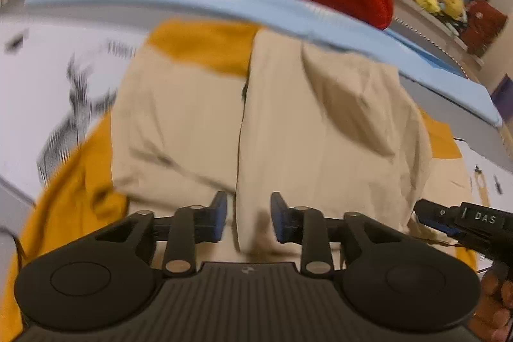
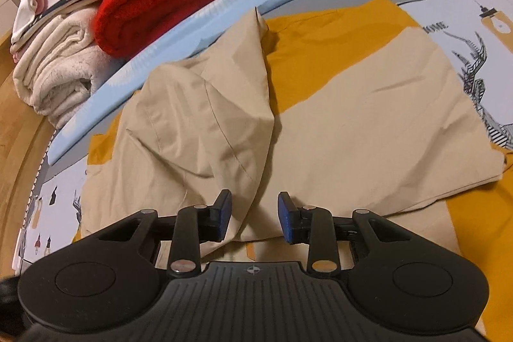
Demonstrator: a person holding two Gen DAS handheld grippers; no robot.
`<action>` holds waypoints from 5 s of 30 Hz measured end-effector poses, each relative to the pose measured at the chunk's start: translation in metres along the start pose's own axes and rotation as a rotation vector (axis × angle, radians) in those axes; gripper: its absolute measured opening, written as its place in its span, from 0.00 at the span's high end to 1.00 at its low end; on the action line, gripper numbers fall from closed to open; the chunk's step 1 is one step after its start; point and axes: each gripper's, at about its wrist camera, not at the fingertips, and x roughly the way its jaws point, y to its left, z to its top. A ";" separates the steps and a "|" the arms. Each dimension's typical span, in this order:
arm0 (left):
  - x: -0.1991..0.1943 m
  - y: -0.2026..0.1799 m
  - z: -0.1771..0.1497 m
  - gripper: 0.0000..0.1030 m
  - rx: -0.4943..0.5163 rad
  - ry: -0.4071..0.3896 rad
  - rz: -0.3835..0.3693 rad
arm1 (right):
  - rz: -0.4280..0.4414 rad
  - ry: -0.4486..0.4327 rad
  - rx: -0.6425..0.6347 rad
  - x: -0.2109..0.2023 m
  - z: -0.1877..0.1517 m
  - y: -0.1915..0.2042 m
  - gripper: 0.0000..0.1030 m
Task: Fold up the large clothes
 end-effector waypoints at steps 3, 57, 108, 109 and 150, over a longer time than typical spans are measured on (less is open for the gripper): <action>-0.006 -0.011 0.004 0.66 0.033 -0.075 -0.007 | 0.014 -0.014 -0.006 0.000 -0.001 -0.001 0.95; -0.042 -0.003 0.016 0.58 0.116 -0.128 -0.064 | -0.208 -0.341 -0.153 -0.087 0.015 0.015 0.73; -0.263 0.206 -0.240 0.62 -0.146 -0.010 0.126 | -0.405 -0.381 -0.104 -0.306 -0.198 -0.140 0.55; -0.260 0.209 -0.241 0.61 -0.150 0.004 0.130 | -0.399 -0.331 -0.087 -0.295 -0.198 -0.141 0.55; -0.243 0.197 -0.253 0.97 -0.067 0.066 0.171 | -0.448 -0.098 -0.025 -0.261 -0.248 -0.146 0.99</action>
